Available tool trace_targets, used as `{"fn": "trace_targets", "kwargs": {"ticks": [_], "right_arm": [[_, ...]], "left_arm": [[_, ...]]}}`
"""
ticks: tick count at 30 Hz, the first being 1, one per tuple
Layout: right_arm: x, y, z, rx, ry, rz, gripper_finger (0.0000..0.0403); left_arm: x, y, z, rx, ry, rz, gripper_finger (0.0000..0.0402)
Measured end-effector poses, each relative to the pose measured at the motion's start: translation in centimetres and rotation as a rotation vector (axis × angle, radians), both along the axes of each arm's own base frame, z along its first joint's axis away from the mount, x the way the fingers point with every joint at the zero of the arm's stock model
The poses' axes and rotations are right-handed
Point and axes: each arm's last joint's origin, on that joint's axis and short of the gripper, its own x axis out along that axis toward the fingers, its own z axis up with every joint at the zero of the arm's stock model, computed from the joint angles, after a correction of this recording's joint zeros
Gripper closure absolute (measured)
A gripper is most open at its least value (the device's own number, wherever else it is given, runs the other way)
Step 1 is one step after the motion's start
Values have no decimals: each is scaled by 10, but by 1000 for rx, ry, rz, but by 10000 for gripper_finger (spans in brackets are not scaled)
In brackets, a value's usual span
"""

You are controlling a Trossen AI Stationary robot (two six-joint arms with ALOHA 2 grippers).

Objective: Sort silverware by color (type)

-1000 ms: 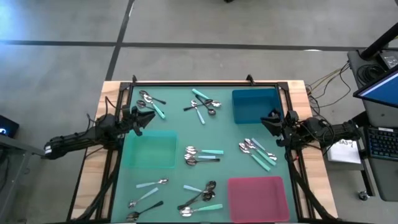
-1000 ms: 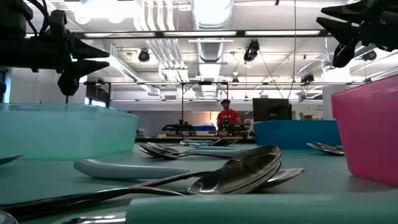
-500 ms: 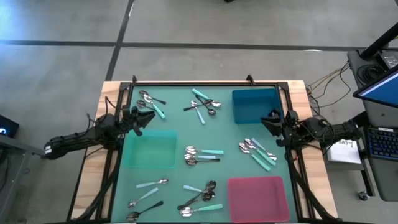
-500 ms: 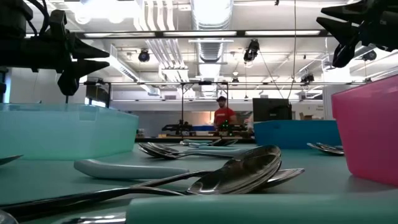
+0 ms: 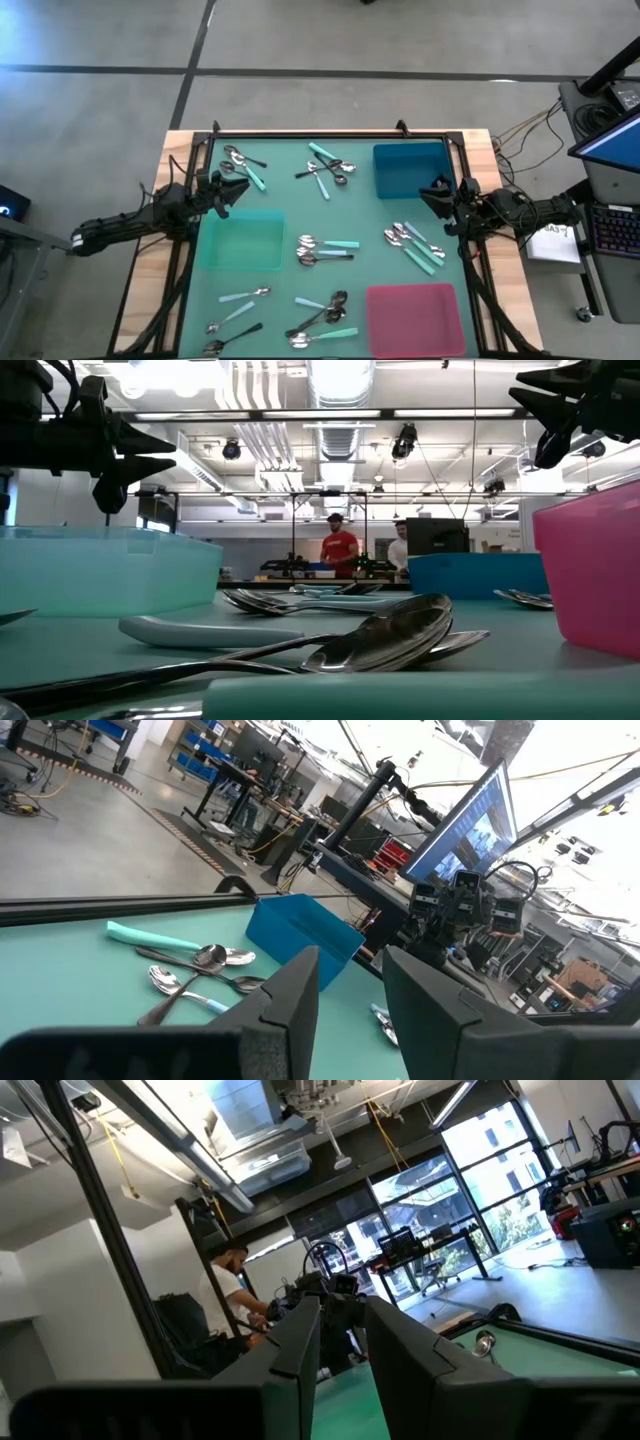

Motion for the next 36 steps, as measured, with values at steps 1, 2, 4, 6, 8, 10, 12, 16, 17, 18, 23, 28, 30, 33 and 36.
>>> {"fn": "trace_targets", "kwargs": {"ticks": [1, 2, 4, 6, 8, 10, 12, 16, 17, 18, 23, 28, 30, 33, 36], "right_arm": [[0, 0, 0, 0, 0, 0, 330], [0, 0, 0, 0, 0, 0, 330], [0, 0, 0, 0, 0, 0, 329], [0, 0, 0, 0, 0, 0, 325], [0, 0, 0, 0, 0, 0, 323], [0, 0, 0, 0, 0, 0, 321], [0, 0, 0, 0, 0, 0, 321], [0, 0, 0, 0, 0, 0, 327], [0, 0, 0, 0, 0, 0, 328], [0, 0, 0, 0, 0, 0, 329], [0, 0, 0, 0, 0, 0, 327], [0, 0, 0, 0, 0, 0, 321], [0, 0, 0, 0, 0, 0, 319], [0, 0, 0, 0, 0, 0, 319], [0, 0, 0, 0, 0, 0, 323]], "left_arm": [[0, 0, 0, 0, 0, 0, 303], [0, 0, 0, 0, 0, 0, 303], [0, 0, 0, 0, 0, -1, 303], [0, 0, 0, 0, 0, 0, 303], [0, 0, 0, 0, 0, 0, 303], [0, 0, 0, 0, 0, 0, 303], [0, 0, 0, 0, 0, 0, 303], [0, 0, 0, 0, 0, 0, 303], [0, 0, 0, 0, 0, 0, 303], [0, 0, 0, 0, -1, 0, 303], [0, 0, 0, 0, 0, 0, 303], [0, 0, 0, 0, 0, 0, 303], [0, 0, 0, 0, 0, 0, 303], [0, 0, 0, 0, 0, 0, 303], [0, 0, 0, 0, -1, 0, 303]]}}
